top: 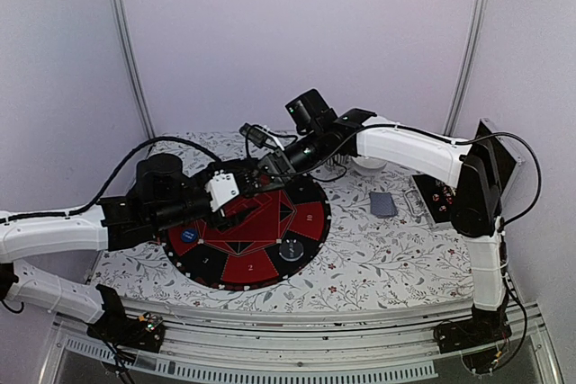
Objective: Distribute texas hold em gaming equipment
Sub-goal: Pass from the right arm to the left
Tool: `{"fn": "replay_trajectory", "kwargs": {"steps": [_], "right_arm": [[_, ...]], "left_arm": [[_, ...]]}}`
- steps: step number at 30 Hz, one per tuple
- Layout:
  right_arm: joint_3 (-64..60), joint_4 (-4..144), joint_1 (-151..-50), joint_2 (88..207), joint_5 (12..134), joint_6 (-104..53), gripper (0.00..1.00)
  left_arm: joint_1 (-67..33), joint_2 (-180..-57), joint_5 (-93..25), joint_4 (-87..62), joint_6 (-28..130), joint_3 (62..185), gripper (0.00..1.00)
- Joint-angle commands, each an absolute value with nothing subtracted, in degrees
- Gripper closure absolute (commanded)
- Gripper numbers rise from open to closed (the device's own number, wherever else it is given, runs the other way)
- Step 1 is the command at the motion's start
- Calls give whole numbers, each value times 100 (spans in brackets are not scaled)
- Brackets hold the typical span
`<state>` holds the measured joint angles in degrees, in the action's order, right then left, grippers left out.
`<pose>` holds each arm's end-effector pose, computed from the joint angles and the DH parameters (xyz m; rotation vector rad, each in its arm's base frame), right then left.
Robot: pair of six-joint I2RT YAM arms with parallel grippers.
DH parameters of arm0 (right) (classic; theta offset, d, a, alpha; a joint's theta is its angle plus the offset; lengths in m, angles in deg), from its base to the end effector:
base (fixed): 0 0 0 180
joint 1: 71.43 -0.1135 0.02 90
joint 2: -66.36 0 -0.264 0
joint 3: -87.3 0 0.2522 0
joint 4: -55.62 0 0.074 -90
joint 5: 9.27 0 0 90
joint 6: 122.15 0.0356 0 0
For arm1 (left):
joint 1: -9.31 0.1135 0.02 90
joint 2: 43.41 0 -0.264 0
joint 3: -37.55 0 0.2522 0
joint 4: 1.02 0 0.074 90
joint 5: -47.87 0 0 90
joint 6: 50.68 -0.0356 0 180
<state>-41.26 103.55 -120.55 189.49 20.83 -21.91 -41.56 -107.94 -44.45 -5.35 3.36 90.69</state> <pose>0.2929 0.3854 0.2964 -1.3591 2.0405 1.7074 0.1647 -0.2001 0.2723 1.2489 1.3612 -0.1444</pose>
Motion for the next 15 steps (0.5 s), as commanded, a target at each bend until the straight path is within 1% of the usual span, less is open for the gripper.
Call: {"fn": "replay_trajectory", "kwargs": {"steps": [1,5,9,11,13,15], "right_arm": [[-4274,10158,-12099,19040,1881,-2136,98],[-4282,10108,-12094,19059,1825,-2117,98],[-4275,10110,-12094,19054,1824,-2108,98],[-4267,10118,-12092,19068,1824,-2106,98],[-4257,10114,-12096,19074,1824,-2115,98],[-4256,10112,-12095,19096,1852,-2109,98]], "left_arm": [[-4220,-10849,-4634,-210,390,9104,24],[-4221,-10957,-4614,-142,416,9139,32],[-4222,-11054,-4606,-151,417,9172,34],[-4225,-11063,-4610,-124,440,9191,41],[-4222,-11043,-4604,-69,472,9192,54],[-4220,-11023,-4562,-24,502,9177,62]]}}
